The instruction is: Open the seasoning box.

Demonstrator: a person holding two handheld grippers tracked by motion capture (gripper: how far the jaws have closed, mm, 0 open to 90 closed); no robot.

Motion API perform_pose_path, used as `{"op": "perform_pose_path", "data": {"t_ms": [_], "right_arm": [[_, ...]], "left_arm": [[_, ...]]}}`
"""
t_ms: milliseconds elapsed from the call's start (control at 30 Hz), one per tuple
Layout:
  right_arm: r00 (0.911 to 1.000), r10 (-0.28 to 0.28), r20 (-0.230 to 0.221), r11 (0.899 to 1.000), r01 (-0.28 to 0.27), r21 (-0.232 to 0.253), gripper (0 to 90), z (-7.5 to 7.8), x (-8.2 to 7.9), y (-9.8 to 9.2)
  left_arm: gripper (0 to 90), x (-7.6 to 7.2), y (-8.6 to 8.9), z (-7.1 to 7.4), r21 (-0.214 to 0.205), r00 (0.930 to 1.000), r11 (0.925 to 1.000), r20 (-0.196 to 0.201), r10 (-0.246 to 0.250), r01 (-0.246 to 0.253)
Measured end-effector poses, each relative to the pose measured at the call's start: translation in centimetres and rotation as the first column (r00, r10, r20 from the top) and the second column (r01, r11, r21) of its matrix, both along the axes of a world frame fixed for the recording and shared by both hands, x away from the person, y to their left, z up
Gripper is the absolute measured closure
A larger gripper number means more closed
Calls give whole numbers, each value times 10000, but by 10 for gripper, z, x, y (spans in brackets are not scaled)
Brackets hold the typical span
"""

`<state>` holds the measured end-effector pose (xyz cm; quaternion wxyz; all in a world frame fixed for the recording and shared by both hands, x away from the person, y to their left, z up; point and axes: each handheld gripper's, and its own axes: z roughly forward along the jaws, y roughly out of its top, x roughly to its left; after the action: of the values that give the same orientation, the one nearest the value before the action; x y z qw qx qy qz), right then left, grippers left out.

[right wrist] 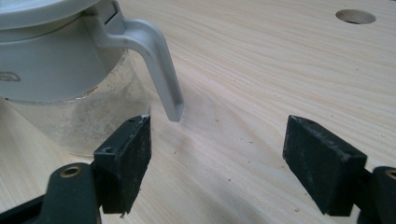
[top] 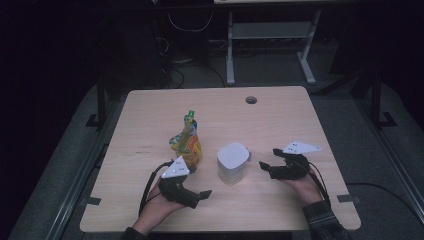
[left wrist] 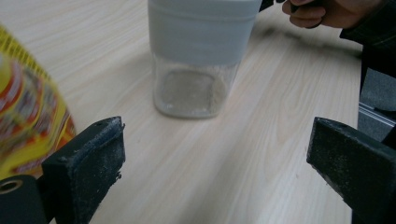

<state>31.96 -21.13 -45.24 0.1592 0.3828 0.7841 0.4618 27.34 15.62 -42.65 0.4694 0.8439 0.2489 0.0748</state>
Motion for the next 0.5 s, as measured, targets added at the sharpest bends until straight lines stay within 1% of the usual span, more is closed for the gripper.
{"op": "perform_pose_path", "data": {"t_ms": [67, 133, 267, 300, 333, 500], "right_arm": [[10000, -25, 54, 10000, 25, -45, 223, 0, 0, 0], [10000, -19, 75, 10000, 20, -67, 221, -1, 1, 1], [10000, -38, 74, 10000, 38, -50, 221, -1, 1, 1], [10000, -30, 70, 10000, 30, -36, 221, -1, 0, 0], [10000, -30, 2, 10000, 30, 6, 221, -2, 0, 0], [10000, -48, -4, 10000, 48, 13, 221, -2, -2, 1]], "left_arm": [[40, 1, -2, 0, 39, 10000, 10000, 23, -23, 23], [40, 6, -9, -1, 84, 10000, 10000, 89, -17, 16], [40, 11, -15, -2, -38, 10000, 10000, 85, -15, 16], [40, 12, -17, -2, 6, 10000, 10000, 77, -27, 27], [40, 15, -20, -2, 5, 9999, 10000, 102, -68, 68], [40, 20, -28, -2, -47, 9998, 10000, 220, 28, -27]]}}
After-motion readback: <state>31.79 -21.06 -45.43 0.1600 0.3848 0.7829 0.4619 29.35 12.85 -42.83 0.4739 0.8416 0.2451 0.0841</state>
